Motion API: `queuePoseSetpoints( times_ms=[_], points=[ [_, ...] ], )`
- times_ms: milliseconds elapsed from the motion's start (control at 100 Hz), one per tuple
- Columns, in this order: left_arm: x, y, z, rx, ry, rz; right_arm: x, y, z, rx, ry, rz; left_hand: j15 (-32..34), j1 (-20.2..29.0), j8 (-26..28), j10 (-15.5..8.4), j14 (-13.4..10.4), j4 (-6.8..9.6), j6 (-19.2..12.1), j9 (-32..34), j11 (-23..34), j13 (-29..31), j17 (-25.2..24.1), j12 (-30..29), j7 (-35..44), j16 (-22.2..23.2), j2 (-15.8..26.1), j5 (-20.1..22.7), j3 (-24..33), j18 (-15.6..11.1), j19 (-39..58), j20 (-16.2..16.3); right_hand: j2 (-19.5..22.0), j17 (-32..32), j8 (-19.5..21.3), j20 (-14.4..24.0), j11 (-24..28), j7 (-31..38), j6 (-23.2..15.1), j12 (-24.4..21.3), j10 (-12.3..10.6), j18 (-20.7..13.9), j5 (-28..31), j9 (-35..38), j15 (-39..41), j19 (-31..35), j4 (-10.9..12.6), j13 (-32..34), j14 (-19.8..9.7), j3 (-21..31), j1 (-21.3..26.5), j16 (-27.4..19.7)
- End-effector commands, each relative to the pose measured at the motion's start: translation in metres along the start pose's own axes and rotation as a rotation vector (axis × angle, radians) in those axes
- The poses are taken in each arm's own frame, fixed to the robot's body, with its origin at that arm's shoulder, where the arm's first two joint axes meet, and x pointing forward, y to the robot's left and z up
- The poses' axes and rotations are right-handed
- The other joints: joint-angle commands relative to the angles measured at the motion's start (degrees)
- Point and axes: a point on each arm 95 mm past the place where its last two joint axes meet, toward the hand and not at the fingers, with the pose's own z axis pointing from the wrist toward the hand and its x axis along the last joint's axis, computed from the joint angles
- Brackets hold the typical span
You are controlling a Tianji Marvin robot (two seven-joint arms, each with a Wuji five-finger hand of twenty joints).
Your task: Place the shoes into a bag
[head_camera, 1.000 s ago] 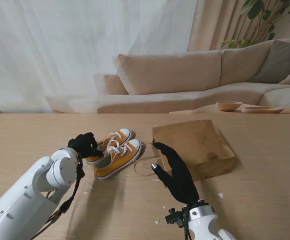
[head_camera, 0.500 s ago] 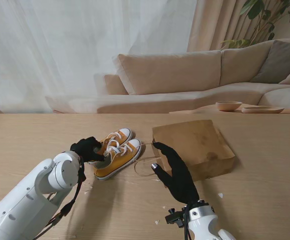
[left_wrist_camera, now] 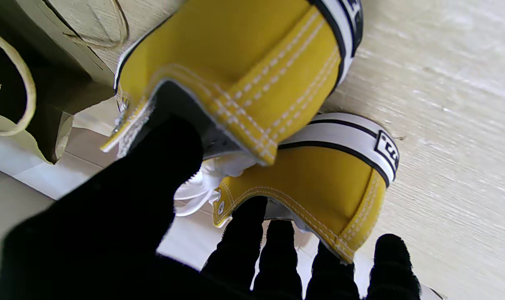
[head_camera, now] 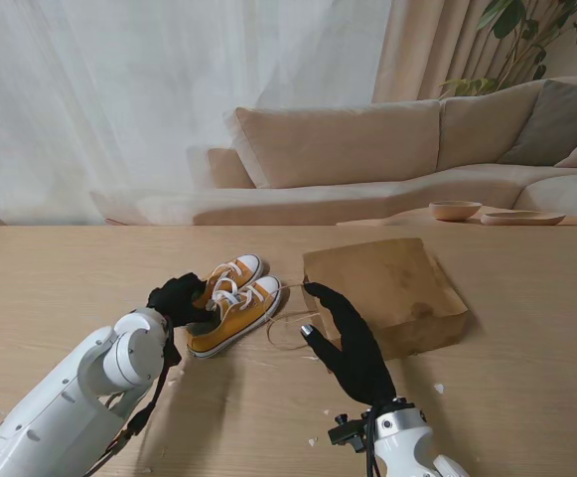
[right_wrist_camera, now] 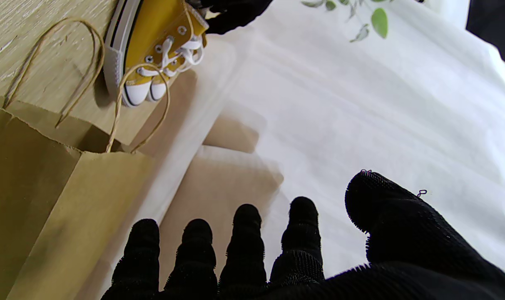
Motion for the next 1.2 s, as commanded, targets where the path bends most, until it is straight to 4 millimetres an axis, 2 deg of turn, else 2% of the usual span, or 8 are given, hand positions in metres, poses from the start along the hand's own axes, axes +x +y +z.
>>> queuePoseSetpoints(
  times_ms=[0,170,460,730,840,1090,1150,1190],
  points=[
    [0.005,0.011,-0.001,-0.029,0.011,-0.021,0.002,-0.004,-0.001,0.012,-0.001,0.014,0.07,0.83,0.89,-0.7,-1.41,0.08,-0.18,-1.44,0.38,-0.89,-0.7,0.61,1.66,1.06,-0.8,0.32,0.93,-1.44,0.27,0.96,0.39,0.04,0.77,-0.58,0.92,0.06,-0.03,0.37,-0.91,-0.21,0.1,-0.94,0.42,0.51,-1.97,-0.09,-0.84,-1.38,0.73,0.08],
    [0.009,0.017,0.001,-0.017,0.009,-0.023,0.002,-0.003,-0.001,0.009,-0.001,0.014,0.41,2.04,2.24,-0.55,-1.26,0.31,-1.34,-1.23,0.78,-0.89,-0.66,1.18,4.45,2.05,-0.35,2.04,1.1,-1.45,0.34,1.36,0.38,0.08,0.78,-0.59,0.97,0.09,-0.08,0.39,-0.89,-0.17,0.19,-0.92,0.53,0.52,-1.97,-0.08,-0.77,-1.36,0.77,0.09],
    [0.017,0.025,0.01,0.047,0.002,-0.046,0.002,-0.003,-0.001,0.008,-0.003,0.015,1.51,2.21,13.18,0.79,-0.66,0.39,7.65,0.32,5.51,-1.16,-0.96,2.42,23.08,7.54,-1.03,9.96,3.71,-1.22,1.3,4.37,0.41,0.07,0.75,-0.6,1.01,0.07,-0.01,0.41,-0.88,-0.18,0.12,-0.92,0.69,0.52,-1.96,-0.04,-0.83,-1.33,0.81,0.1],
    [0.019,0.029,0.017,0.04,0.0,-0.035,0.002,-0.003,-0.001,0.008,-0.005,0.015,1.18,2.44,0.78,-1.21,-0.51,0.42,-6.89,0.88,5.81,-1.18,-0.89,-1.61,5.66,8.63,-0.48,13.85,3.3,-1.45,1.01,4.97,0.38,0.09,0.74,-0.61,1.02,0.06,-0.04,0.42,-0.9,-0.14,0.13,-0.93,0.79,0.53,-1.97,-0.06,-0.71,-1.34,0.84,0.1],
    [0.018,0.032,0.02,0.019,-0.01,-0.038,0.001,-0.003,-0.001,0.01,-0.006,0.015,1.08,3.0,-1.11,-1.38,-0.61,0.61,-9.17,1.0,5.42,-1.1,-0.82,-2.44,2.87,8.18,-0.31,13.56,3.14,-1.63,0.91,4.81,0.36,0.09,0.73,-0.61,1.04,0.07,-0.05,0.42,-0.9,-0.16,0.15,-0.94,0.83,0.53,-1.98,-0.02,-0.78,-1.36,0.84,0.11],
    [0.018,0.044,0.032,0.01,-0.013,-0.09,0.001,-0.003,0.0,0.012,-0.009,0.015,2.06,6.75,-0.33,-1.38,-0.6,1.13,-8.16,1.93,8.18,-1.27,-0.97,-1.53,5.74,9.89,-0.94,18.81,4.31,-1.77,1.82,5.93,0.37,0.12,0.73,-0.61,1.11,0.11,-0.07,0.46,-0.91,-0.17,0.25,-0.93,0.94,0.55,-1.98,-0.03,-0.71,-1.34,0.95,0.11],
    [0.018,0.046,0.035,0.014,-0.013,-0.095,0.001,-0.003,0.0,0.013,-0.01,0.015,2.13,11.12,0.58,-1.47,-0.44,-2.15,-6.87,2.21,10.39,-1.39,-1.12,-1.66,9.66,11.88,-2.48,21.61,0.67,-1.68,2.07,6.98,0.38,0.15,0.72,-0.61,1.12,0.09,-0.05,0.46,-0.94,-0.16,0.19,-0.92,0.97,0.56,-1.98,0.0,-0.76,-1.36,0.97,0.12],
    [0.018,0.048,0.037,0.021,-0.01,-0.099,0.001,-0.003,0.0,0.013,-0.01,0.015,2.35,14.14,0.61,-1.61,-0.27,-2.65,-5.58,2.52,11.8,-1.49,-1.17,-1.65,13.18,13.06,-3.56,23.53,-1.95,-1.63,2.24,7.55,0.37,0.15,0.72,-0.61,1.15,0.1,-0.05,0.47,-0.97,-0.15,0.24,-0.89,1.01,0.57,-1.99,0.02,-0.71,-1.37,0.98,0.13]
  ],
)
